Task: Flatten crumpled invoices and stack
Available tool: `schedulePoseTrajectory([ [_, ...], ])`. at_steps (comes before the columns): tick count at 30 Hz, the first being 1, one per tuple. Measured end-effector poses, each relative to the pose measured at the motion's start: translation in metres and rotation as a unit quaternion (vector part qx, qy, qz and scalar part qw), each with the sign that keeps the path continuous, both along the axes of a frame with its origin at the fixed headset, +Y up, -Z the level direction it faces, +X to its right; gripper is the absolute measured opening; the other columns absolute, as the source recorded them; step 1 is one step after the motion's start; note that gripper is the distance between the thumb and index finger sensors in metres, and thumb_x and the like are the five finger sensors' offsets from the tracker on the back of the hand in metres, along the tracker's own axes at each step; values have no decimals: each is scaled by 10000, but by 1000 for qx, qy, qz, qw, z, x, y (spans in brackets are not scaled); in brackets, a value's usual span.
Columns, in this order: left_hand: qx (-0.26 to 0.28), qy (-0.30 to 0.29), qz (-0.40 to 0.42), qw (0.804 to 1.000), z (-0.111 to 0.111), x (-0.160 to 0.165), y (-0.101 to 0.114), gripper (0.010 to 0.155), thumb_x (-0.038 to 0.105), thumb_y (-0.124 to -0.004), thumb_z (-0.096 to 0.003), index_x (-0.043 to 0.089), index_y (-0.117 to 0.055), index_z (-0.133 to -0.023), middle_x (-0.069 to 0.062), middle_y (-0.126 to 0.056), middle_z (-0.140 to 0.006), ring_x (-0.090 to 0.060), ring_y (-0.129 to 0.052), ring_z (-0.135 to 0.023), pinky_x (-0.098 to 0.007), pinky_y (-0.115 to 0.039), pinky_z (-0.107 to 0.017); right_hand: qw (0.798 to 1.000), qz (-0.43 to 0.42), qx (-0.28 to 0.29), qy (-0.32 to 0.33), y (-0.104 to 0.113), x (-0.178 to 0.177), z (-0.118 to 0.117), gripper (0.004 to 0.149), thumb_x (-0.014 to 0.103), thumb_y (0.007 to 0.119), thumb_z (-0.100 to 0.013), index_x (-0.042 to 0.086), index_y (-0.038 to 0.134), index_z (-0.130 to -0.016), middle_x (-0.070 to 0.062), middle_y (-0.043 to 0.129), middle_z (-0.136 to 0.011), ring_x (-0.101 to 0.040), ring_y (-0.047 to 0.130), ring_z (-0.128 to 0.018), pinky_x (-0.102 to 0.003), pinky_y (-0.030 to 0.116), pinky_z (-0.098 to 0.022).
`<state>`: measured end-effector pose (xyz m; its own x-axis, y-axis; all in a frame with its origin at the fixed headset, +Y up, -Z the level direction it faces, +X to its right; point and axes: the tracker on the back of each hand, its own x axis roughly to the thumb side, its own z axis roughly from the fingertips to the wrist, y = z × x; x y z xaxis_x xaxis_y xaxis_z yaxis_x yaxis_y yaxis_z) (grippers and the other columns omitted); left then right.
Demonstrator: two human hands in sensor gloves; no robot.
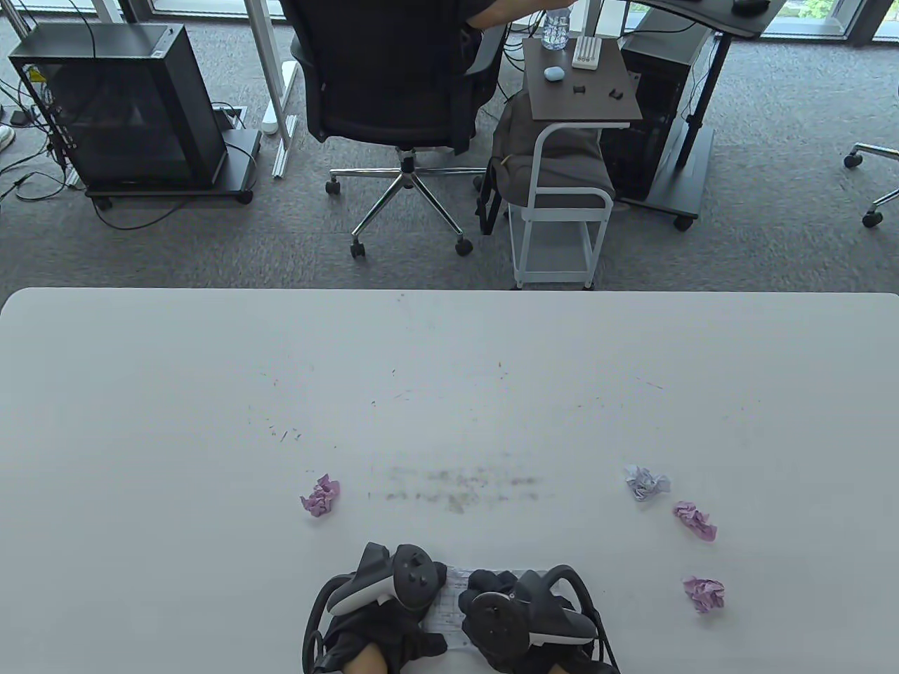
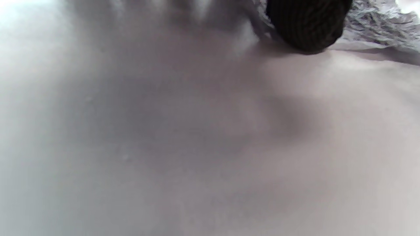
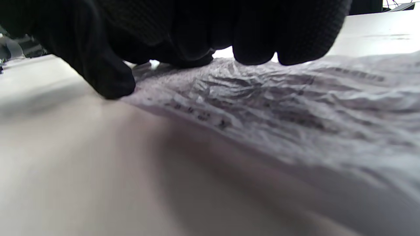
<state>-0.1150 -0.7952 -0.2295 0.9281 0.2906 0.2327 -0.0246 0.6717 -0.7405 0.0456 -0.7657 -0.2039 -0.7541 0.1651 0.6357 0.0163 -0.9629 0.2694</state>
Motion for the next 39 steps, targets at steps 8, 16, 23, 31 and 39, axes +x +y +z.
schedulePoseTrajectory([
  [8, -7, 2, -2, 1000, 0, 1, 0, 864, 485, -753, -533, 312, -111, -1084, -97, 150, -1031, -541, 147, -923, -725, -146, -612, 987, 89, -100, -85, -13, -6, -3, 592, 401, 606, -595, 160, 339, -1065, -198, 252, -1097, -396, 413, -923, -526, 565, -606],
  [16, -6, 5, 1, 1000, 0, 2, 0, 868, 492, -755, -532, 307, -111, -1084, -90, 148, -1033, -532, 149, -925, -719, -143, -612, 973, 125, -62, -183, -8, 8, -11, 546, 354, 642, -594, 73, 452, -1021, -265, 406, -1046, -449, 567, -843, -527, 706, -537],
  [23, -7, 10, 6, 1000, 0, 2, 0, 868, 484, -761, -530, 311, -116, -1084, -88, 149, -1032, -529, 154, -921, -718, -136, -608, 950, 187, -51, -243, -6, 26, -17, 522, 342, 644, -597, 15, 505, -980, -316, 500, -1013, -477, 673, -799, -510, 767, -501],
  [31, -7, 12, 12, 1000, 0, 0, -1, 868, 481, -763, -532, 308, -118, -1087, -88, 150, -1032, -528, 159, -920, -718, -129, -604, 951, 127, -80, -269, -5, 50, -20, 602, 411, 661, -590, 33, 476, -1020, -313, 441, -1037, -470, 630, -827, -519, 751, -519],
  [39, -9, 15, 14, 1000, -1, 0, -1, 868, 476, -761, -533, 303, -114, -1085, -90, 152, -1029, -531, 164, -914, -721, -124, -599, 989, -43, 6, -141, 15, 48, -20, 633, 431, 680, -570, 103, 416, -1043, -293, 357, -1074, -501, 547, -886, -584, 690, -560],
])
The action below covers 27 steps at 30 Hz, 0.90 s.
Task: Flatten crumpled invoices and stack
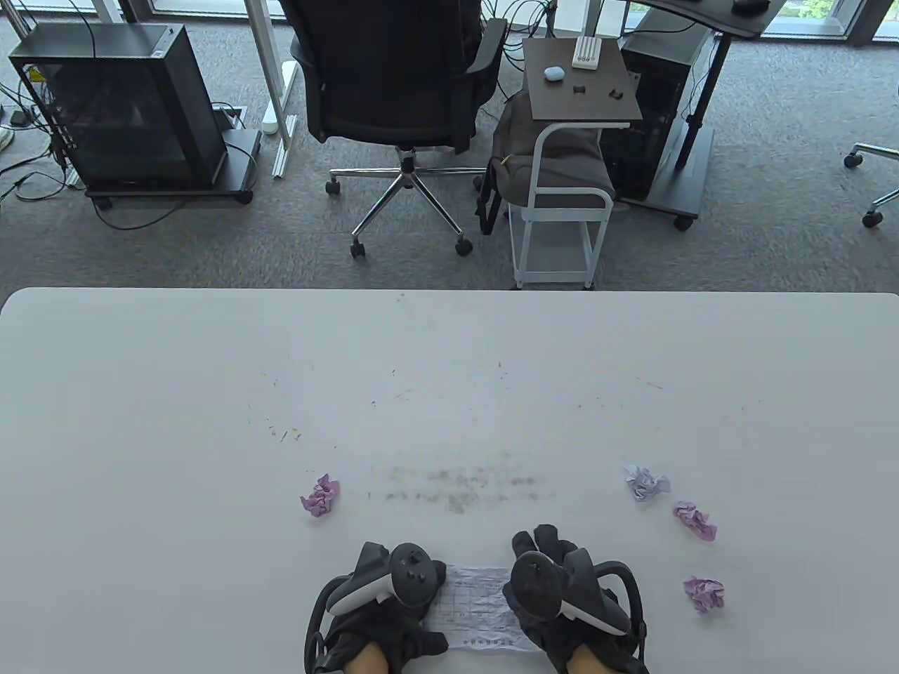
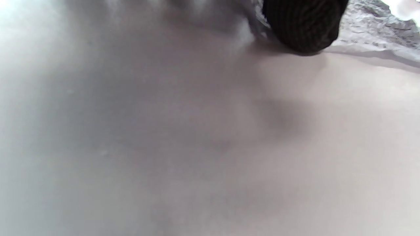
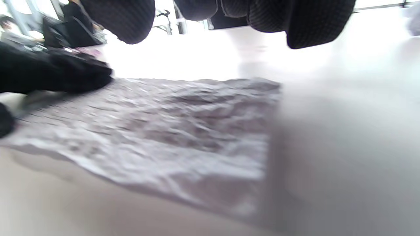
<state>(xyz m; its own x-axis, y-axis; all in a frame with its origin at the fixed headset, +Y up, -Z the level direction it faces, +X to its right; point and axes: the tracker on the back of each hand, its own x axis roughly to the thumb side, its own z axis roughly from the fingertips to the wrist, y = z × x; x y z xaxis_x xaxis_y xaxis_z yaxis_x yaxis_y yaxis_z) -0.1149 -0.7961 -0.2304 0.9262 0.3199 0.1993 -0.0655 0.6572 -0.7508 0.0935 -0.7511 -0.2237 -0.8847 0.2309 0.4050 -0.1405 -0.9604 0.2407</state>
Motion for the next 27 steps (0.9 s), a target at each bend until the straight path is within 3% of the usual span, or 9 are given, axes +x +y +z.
schedulePoseTrajectory([
  [4, 0, 0, 1, 1000, 0, 0, 0, 869, 474, -761, -534, 298, -113, -1085, -90, 152, -1029, -531, 166, -913, -722, -122, -598, 990, -46, -32, 129, 0, -32, 14, 564, 414, 688, -571, 149, 499, -1032, -237, 449, -1084, -455, 615, -888, -567, 721, -556],
  [7, -1, 1, 2, 1000, 0, -1, 0, 872, 471, -762, -534, 293, -111, -1085, -91, 153, -1029, -533, 167, -912, -723, -120, -597, 982, -4, -80, 172, -6, -57, 25, 513, 419, 680, -575, 152, 586, -1003, -214, 553, -1063, -426, 690, -865, -547, 767, -534],
  [8, -1, 1, 2, 1000, 0, -1, 0, 867, 474, -759, -535, 295, -112, -1083, -89, 152, -1029, -530, 166, -913, -722, -121, -598, 980, 13, -105, 168, -10, -61, 27, 504, 422, 677, -576, 147, 612, -992, -216, 586, -1052, -430, 713, -851, -549, 780, -521],
  [9, -1, 0, -1, 1000, 0, -1, 0, 866, 473, -758, -537, 295, -108, -1082, -88, 154, -1028, -530, 167, -913, -721, -122, -599, 976, 40, -148, 156, -15, -64, 28, 546, 423, 680, -579, 116, 546, -1011, -215, 527, -1059, -425, 617, -870, -564, 711, -534],
  [11, -1, 0, -1, 1000, 0, -1, 0, 871, 474, -761, -533, 294, -108, -1081, -88, 154, -1028, -529, 166, -914, -721, -122, -601, 980, 46, -123, 152, -14, -65, 26, 534, 431, 679, -576, 118, 581, -998, -187, 550, -1047, -405, 633, -856, -540, 731, -524],
  [17, -1, 0, -4, 1000, 0, 0, 1, 871, 477, -760, -532, 294, -109, -1080, -86, 152, -1028, -528, 163, -916, -719, -126, -603, 977, 55, -190, 75, -11, -48, 17, 438, 439, 686, -582, 157, 722, -915, -146, 693, -944, -386, 744, -761, -613, 759, -487],
  [27, 2, 0, -3, 1000, 0, 0, 1, 872, 479, -763, -530, 296, -115, -1083, -88, 148, -1031, -530, 158, -917, -720, -130, -602, 963, 40, -261, -44, -14, 2, -1, 384, 468, 694, -587, 172, 835, -787, -133, 859, -768, -365, 887, -607, -596, 810, -435],
])
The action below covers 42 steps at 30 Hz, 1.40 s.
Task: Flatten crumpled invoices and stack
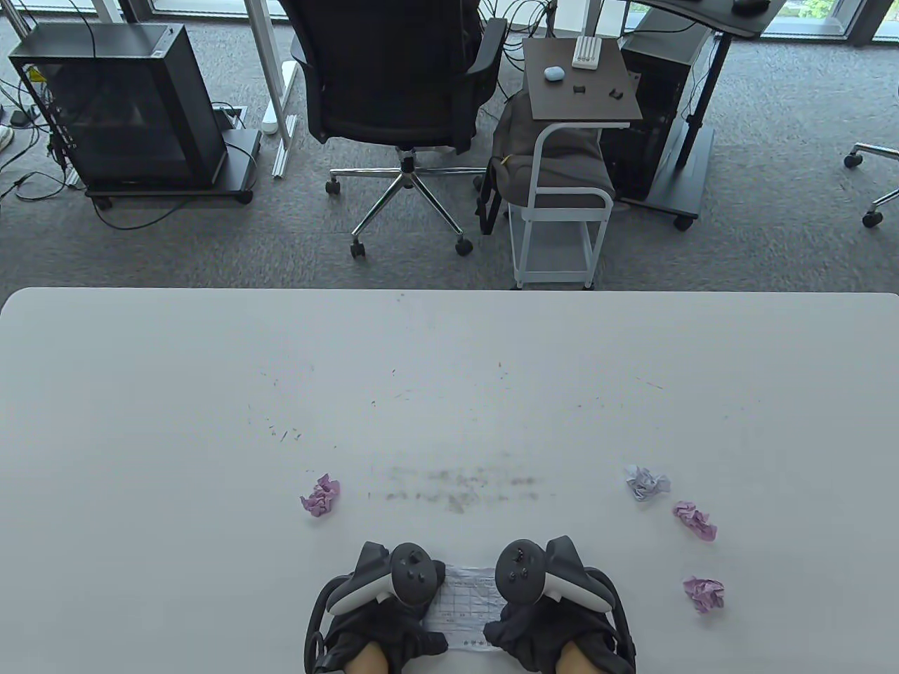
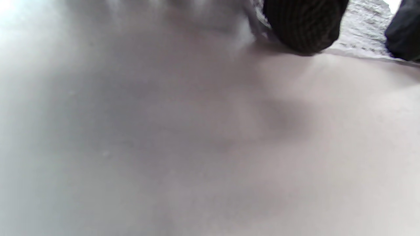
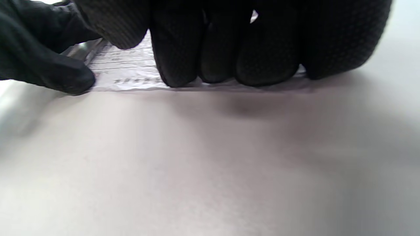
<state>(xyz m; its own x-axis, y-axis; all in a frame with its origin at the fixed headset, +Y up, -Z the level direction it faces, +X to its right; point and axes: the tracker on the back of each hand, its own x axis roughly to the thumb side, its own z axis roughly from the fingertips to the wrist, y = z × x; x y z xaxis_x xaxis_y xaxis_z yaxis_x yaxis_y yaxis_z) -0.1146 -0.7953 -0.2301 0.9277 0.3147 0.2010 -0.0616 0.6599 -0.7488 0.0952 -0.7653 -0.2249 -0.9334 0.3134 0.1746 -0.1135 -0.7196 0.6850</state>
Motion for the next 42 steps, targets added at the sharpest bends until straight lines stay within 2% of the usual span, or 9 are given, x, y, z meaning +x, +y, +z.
schedulePoseTrajectory([
  [3, 0, 0, 1, 1000, 0, 0, 0, 872, 476, -767, -530, 295, -119, -1085, -90, 145, -1033, -532, 155, -917, -723, -131, -601, 999, -2, 37, 15, 7, 11, -2, 423, 490, 693, -580, 156, 846, -789, -153, 901, -753, -351, 919, -582, -580, 831, -418],
  [6, 0, 0, 1, 1000, 0, 0, 0, 872, 475, -768, -530, 293, -121, -1086, -92, 144, -1033, -535, 154, -916, -724, -133, -601, 984, -27, 174, 6, 23, 16, 0, 430, 506, 698, -565, 168, 852, -782, -144, 909, -750, -336, 928, -573, -557, 845, -405],
  [8, 0, 0, 2, 1000, 0, 0, 0, 872, 474, -769, -532, 293, -120, -1086, -93, 145, -1032, -534, 156, -915, -724, -131, -600, 975, -58, 213, 7, 25, 11, 2, 461, 505, 697, -561, 152, 814, -834, -168, 861, -813, -365, 897, -623, -562, 836, -413],
  [11, 1, 0, 3, 1000, 0, 0, 0, 873, 474, -769, -531, 293, -121, -1087, -94, 143, -1033, -536, 155, -916, -725, -132, -599, 965, -83, 242, 57, 21, -7, 7, 498, 477, 695, -560, 130, 719, -917, -197, 734, -931, -408, 825, -731, -570, 820, -436],
  [15, 1, 0, 3, 1000, 0, 0, 0, 872, 472, -772, -532, 293, -125, -1088, -94, 140, -1035, -535, 151, -917, -724, -135, -601, 946, -56, 291, 132, 20, -32, 13, 486, 465, 698, -553, 149, 710, -921, -179, 724, -949, -380, 835, -745, -512, 852, -432],
  [19, 1, -1, 4, 1000, -1, 0, 0, 872, 468, -775, -531, 293, -129, -1089, -94, 138, -1036, -535, 150, -918, -724, -137, -600, 955, -32, 242, 167, 6, -44, 16, 535, 458, 694, -558, 140, 620, -982, -205, 603, -1023, -414, 744, -823, -546, 809, -478],
  [23, 0, 0, 5, 1000, -1, 0, 0, 871, 465, -778, -534, 289, -130, -1090, -97, 137, -1036, -538, 149, -917, -726, -137, -600, 977, 14, 146, 154, -4, -36, 11, 590, 470, 674, -577, 163, 495, -1048, -239, 407, -1091, -425, 565, -901, -547, 716, -537],
  [33, 0, -1, 5, 1000, -1, 0, 0, 872, 466, -779, -536, 288, -130, -1092, -97, 136, -1037, -538, 148, -918, -726, -138, -601, 986, 47, 143, 64, -5, -16, 1, 590, 469, 678, -576, 137, 508, -1034, -241, 414, -1084, -423, 567, -886, -518, 740, -519],
  [42, -1, 1, 6, 1000, -1, 0, 0, 873, 468, -777, -535, 290, -128, -1091, -93, 138, -1035, -534, 152, -917, -723, -135, -601, 982, 114, 148, -12, -4, 10, -5, 610, 462, 677, -579, 76, 508, -1021, -283, 441, -1063, -457, 609, -856, -534, 767, -502],
])
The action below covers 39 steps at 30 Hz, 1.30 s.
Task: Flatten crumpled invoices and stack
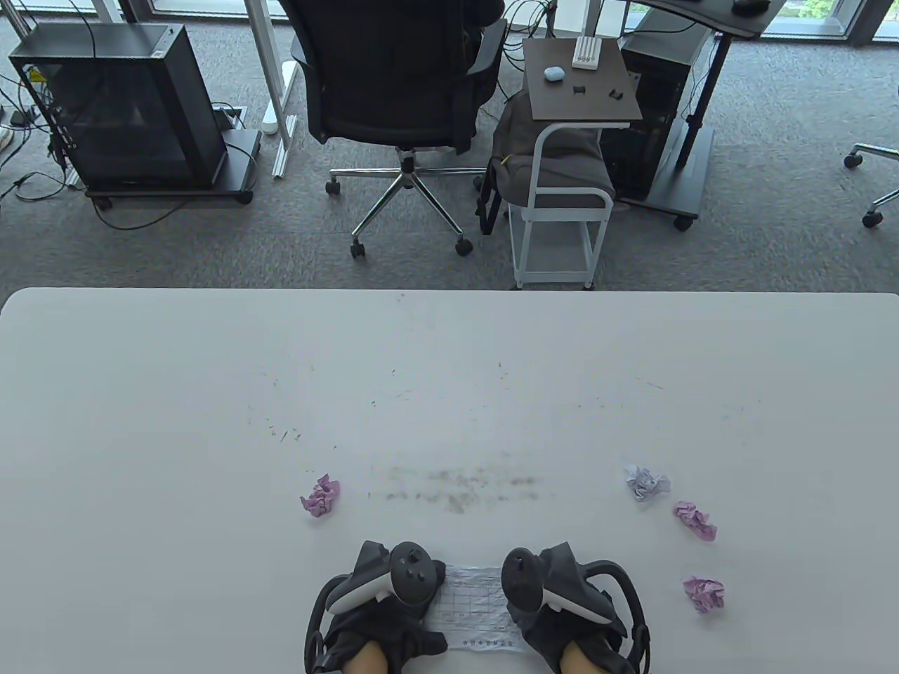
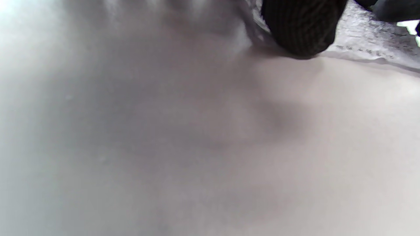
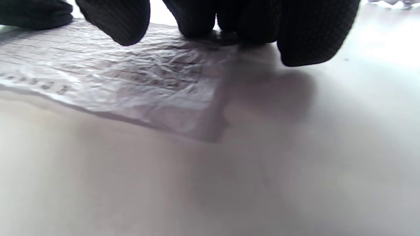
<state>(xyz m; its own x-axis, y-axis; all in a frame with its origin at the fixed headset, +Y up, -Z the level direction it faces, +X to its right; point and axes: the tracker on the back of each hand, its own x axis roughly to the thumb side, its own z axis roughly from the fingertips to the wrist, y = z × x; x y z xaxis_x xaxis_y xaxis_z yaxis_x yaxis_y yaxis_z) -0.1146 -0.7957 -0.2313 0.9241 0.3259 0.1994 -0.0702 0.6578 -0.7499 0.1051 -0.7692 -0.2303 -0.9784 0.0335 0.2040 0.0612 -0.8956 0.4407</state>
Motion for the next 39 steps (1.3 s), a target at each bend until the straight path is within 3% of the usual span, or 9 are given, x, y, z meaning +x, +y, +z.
schedulePoseTrajectory([
  [5, 0, 1, 0, 1000, 0, 0, 0, 873, 467, -778, -533, 290, -129, -1090, -93, 137, -1035, -535, 151, -917, -724, -134, -600, 998, -63, 7, 14, 13, 7, 1, 598, 469, 674, -580, 113, 527, -1036, -311, 402, -1069, -489, 599, -858, -543, 757, -512],
  [10, -1, 1, 1, 1000, 0, -1, 0, 874, 466, -779, -534, 290, -129, -1091, -94, 138, -1035, -535, 154, -915, -725, -133, -597, 979, -148, 16, 139, 27, -25, 15, 567, 462, 679, -578, 154, 541, -1033, -284, 413, -1081, -488, 587, -873, -575, 738, -527],
  [14, 1, 1, 3, 1000, 0, -1, 0, 873, 467, -779, -535, 289, -131, -1092, -95, 137, -1036, -534, 152, -916, -723, -133, -598, 965, -124, -23, 230, 22, -57, 28, 526, 456, 678, -578, 189, 574, -1018, -212, 430, -1103, -457, 591, -887, -583, 739, -537],
  [18, 1, 0, 2, 1000, 0, -1, 0, 872, 466, -780, -536, 288, -133, -1093, -93, 134, -1038, -534, 150, -918, -722, -136, -599, 960, -94, -63, 255, 8, -67, 32, 527, 462, 673, -579, 190, 572, -1019, -203, 452, -1097, -445, 599, -888, -583, 739, -542],
  [20, 1, 0, 2, 1000, 0, -1, 0, 873, 464, -782, -535, 289, -132, -1092, -94, 135, -1037, -534, 150, -918, -722, -136, -599, 961, -86, -84, 248, 2, -67, 32, 530, 458, 676, -581, 180, 568, -1019, -190, 445, -1093, -431, 552, -889, -584, 705, -547],
  [22, 0, 0, 2, 1000, 0, -1, 0, 874, 466, -781, -535, 289, -132, -1092, -92, 136, -1036, -532, 152, -916, -721, -135, -598, 962, -99, -68, 246, 5, -66, 29, 524, 465, 673, -578, 179, 591, -1010, -184, 520, -1067, -418, 611, -865, -572, 737, -537],
  [39, 1, 2, 1, 1000, 0, -1, 0, 872, 473, -779, -536, 294, -131, -1092, -87, 136, -1038, -527, 152, -919, -717, -134, -602, 978, -129, -116, 114, 6, -25, 11, 391, 456, 693, -580, 177, 814, -827, -119, 790, -866, -364, 811, -698, -569, 781, -481],
])
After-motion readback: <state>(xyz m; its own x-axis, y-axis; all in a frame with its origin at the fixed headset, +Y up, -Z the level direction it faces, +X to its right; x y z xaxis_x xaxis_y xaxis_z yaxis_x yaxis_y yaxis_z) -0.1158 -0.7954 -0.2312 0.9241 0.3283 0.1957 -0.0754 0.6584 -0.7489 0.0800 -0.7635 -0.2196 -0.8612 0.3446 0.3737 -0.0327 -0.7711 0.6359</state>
